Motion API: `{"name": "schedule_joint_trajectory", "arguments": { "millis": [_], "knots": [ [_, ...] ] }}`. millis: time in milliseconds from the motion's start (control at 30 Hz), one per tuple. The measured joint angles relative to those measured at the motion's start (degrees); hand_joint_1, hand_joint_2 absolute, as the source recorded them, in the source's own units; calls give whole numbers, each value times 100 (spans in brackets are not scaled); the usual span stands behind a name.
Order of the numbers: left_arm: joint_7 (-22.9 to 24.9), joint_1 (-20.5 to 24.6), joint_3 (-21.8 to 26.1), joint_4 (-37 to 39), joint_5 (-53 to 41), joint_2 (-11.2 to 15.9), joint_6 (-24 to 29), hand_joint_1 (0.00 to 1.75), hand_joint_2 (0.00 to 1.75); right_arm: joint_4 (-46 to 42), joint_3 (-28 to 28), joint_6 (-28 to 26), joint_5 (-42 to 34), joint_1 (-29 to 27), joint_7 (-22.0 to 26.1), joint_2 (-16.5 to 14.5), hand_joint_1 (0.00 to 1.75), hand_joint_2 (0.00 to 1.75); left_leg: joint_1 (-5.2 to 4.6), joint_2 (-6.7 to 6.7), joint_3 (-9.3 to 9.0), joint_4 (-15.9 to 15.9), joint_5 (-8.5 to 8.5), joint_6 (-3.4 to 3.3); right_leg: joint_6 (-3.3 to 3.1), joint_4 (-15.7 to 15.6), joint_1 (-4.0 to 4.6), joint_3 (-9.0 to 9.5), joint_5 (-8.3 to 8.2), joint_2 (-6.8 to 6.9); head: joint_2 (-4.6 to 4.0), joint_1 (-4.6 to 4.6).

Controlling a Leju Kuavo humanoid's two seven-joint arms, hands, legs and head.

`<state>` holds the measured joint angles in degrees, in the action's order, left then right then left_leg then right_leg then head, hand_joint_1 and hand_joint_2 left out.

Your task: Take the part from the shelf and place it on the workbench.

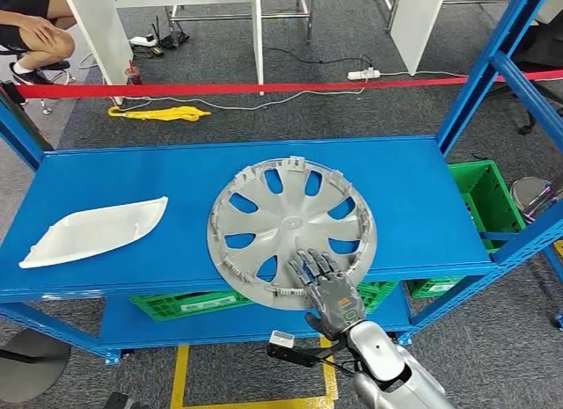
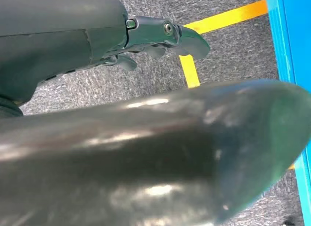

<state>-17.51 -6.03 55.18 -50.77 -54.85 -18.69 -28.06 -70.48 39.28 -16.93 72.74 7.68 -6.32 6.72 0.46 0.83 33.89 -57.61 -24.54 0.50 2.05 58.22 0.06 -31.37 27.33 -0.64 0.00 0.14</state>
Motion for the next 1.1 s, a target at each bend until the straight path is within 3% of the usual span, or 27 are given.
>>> {"name": "schedule_joint_trajectory", "arguments": {
  "millis": [33,67,100,133,533,1100],
  "knots": [
    [1,0,-5,0,3,1,2,0,0,22,-1,-3,-6,11,1,-8,121,175,0,0,0,0,0,0,0,0,0,0,0,0,0,0],
    [1,0,-11,0,8,1,3,0,0,44,-2,-8,-9,20,2,-17,134,175,0,0,-1,0,0,0,0,0,0,0,0,0,0,0],
    [2,-1,-24,0,20,2,6,0,0,86,-3,-15,-18,38,4,-32,169,175,0,0,-2,0,0,0,0,0,0,0,0,0,0,0],
    [7,-2,-37,0,38,2,8,0,0,122,-5,-20,-25,51,6,-45,175,175,0,0,-3,0,0,0,0,0,0,0,0,0,0,0],
    [158,-124,-266,-11,407,9,45,0,0,166,-11,-220,300,52,-97,-65,175,175,-1,1,-22,0,0,0,-1,0,0,1,1,3,0,0],
    [232,-274,-358,-187,602,-15,40,0,0,-756,-59,-304,976,-276,-331,73,175,175,-1,0,-17,1,-2,0,-2,0,0,9,2,1,0,0]
  ]
}}
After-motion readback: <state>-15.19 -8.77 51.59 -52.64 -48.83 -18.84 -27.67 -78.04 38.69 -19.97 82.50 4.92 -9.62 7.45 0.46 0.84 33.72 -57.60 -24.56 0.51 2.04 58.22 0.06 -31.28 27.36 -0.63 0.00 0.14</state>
